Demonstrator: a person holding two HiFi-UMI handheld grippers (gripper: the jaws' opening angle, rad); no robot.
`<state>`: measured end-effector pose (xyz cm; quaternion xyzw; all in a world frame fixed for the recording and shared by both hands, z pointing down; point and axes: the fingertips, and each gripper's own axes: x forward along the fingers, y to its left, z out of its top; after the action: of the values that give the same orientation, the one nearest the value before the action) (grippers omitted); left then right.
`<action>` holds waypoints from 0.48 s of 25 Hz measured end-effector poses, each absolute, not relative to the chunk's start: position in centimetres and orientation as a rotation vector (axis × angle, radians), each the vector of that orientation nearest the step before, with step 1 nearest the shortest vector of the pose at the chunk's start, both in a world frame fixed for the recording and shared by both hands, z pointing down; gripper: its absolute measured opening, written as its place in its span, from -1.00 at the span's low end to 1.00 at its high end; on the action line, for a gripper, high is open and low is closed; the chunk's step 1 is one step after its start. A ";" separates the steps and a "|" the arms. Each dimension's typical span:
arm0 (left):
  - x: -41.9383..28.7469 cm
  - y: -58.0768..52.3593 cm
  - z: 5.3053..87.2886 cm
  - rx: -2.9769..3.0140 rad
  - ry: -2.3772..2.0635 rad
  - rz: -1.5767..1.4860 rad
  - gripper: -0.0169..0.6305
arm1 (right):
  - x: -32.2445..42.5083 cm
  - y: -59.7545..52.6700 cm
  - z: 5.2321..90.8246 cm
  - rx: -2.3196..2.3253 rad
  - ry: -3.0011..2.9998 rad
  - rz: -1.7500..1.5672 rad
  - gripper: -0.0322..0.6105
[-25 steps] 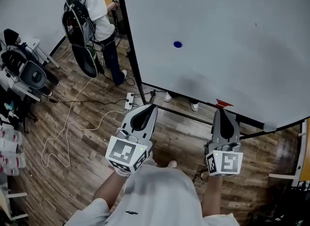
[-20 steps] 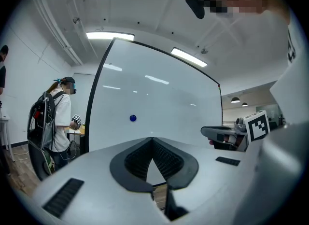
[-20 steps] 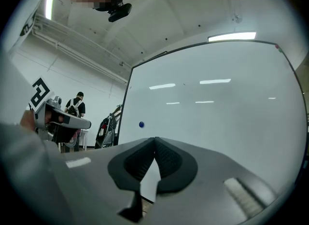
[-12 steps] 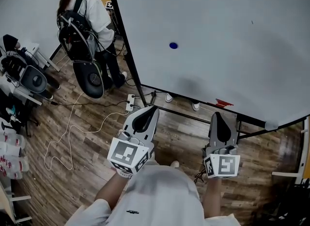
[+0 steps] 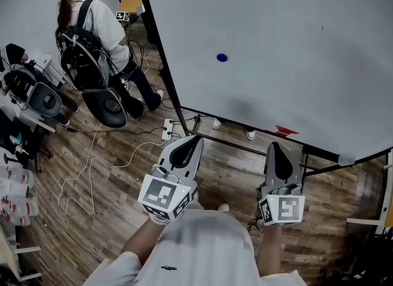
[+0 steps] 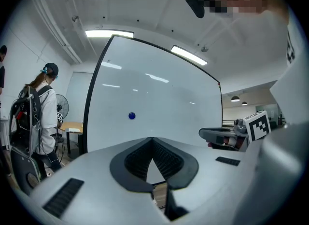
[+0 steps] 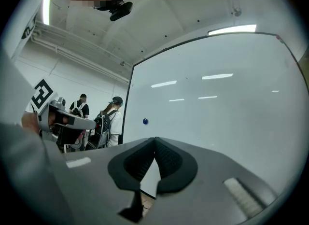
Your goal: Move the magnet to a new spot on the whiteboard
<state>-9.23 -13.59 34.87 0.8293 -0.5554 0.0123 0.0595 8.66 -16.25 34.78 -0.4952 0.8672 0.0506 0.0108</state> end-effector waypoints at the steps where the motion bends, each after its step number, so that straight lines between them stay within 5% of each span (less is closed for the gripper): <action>1: -9.3 -13.7 35.0 2.509 -1.683 0.041 -0.93 | 8.5 -16.3 34.9 -1.538 2.711 0.149 -0.87; 12: -9.2 -14.2 35.2 2.514 -1.676 0.041 -0.93 | 8.0 -16.6 34.9 -1.527 2.722 0.160 -0.87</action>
<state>-9.22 -14.24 35.17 0.8305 -0.5536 0.0137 0.0599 8.03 -16.59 34.88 -0.4887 0.8709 0.0511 0.0082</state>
